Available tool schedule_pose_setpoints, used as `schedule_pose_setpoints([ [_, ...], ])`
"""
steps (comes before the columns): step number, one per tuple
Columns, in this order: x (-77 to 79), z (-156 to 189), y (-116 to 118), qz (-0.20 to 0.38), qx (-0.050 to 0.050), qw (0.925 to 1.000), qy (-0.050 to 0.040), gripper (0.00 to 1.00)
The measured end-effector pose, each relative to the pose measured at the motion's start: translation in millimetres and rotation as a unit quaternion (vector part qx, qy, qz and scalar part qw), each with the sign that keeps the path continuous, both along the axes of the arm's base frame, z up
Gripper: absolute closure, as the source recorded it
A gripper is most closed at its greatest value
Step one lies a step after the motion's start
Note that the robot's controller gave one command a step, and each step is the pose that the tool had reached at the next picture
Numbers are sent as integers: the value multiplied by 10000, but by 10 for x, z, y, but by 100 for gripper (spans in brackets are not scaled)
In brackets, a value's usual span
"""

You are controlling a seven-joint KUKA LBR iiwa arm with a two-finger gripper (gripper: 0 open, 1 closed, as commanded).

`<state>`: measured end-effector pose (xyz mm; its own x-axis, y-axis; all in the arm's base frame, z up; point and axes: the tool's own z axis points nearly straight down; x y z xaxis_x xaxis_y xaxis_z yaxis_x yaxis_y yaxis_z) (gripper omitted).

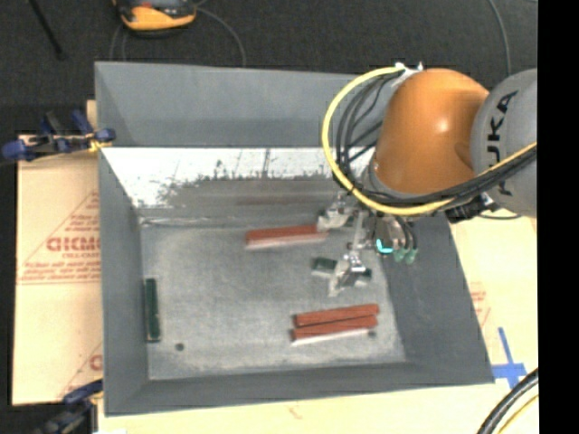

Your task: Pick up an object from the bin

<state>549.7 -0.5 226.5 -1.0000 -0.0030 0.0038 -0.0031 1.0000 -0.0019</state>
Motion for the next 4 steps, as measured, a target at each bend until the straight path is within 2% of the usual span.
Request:
schedule_pose_setpoints([
  [1,16,42,0,0,0,10000,-41,0],
  [2,209,-603,-258,45,-2,10000,-70,0],
  [3,-439,-1291,-387,407,0,9992,-43,0],
  [4,200,-1487,-544,3,22,10000,-2,0],
])
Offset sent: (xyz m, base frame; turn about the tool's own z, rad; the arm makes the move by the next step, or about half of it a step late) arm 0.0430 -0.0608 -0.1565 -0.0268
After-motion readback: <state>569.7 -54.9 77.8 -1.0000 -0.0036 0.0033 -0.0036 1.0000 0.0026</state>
